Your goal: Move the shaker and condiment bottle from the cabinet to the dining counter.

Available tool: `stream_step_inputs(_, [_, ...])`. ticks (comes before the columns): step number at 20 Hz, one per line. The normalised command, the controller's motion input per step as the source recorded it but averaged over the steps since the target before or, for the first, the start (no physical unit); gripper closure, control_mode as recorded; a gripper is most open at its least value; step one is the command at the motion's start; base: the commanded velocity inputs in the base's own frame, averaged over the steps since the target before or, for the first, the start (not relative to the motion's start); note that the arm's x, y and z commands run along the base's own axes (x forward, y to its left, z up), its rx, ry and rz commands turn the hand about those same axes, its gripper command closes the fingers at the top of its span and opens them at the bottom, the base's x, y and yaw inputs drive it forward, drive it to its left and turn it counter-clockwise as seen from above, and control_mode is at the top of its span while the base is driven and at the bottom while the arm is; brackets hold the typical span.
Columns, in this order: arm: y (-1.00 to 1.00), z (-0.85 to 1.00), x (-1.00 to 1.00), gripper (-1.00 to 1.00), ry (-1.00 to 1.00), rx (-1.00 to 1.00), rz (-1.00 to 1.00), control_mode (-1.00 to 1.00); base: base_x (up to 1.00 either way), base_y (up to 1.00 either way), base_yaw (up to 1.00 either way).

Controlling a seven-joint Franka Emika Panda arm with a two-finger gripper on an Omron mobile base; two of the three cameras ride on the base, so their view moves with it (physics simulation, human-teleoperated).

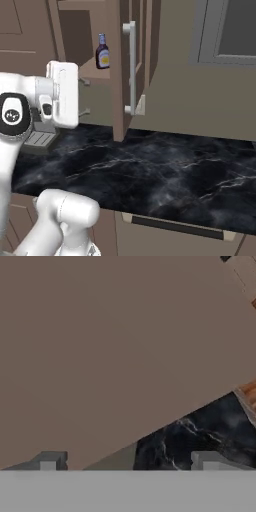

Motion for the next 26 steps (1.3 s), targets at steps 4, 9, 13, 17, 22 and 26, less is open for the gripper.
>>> stream_step_inputs(4, [0.41, 0.27, 0.0, -1.0, 0.44, -0.13, 0.38, -1.0, 0.0, 0.0, 0.0])
stream_step_inputs(9, [0.21, 0.18, 0.0, -1.0, 0.28, -0.17, 0.35, -1.0, 0.0, 0.0, 0.0])
stream_step_inputs(13, [0.07, 0.1, 0.13, -1.0, 0.11, -0.2, 0.19, -1.0, 0.0, 0.0, 0.0])
stream_step_inputs(17, [0.02, 0.13, 0.31, -1.0, 0.09, -0.16, 0.11, -1.0, 0.0, 0.0, 0.0])
stream_step_inputs(22, [0.0, 0.2, 0.45, -1.0, 0.16, -0.08, 0.12, -1.0, 0.0, 0.0, 0.0])
stream_step_inputs(26, [0.0, 0.24, 0.48, -1.0, 0.18, 0.0, 0.17, -1.0, 0.0, 0.0, 0.0])
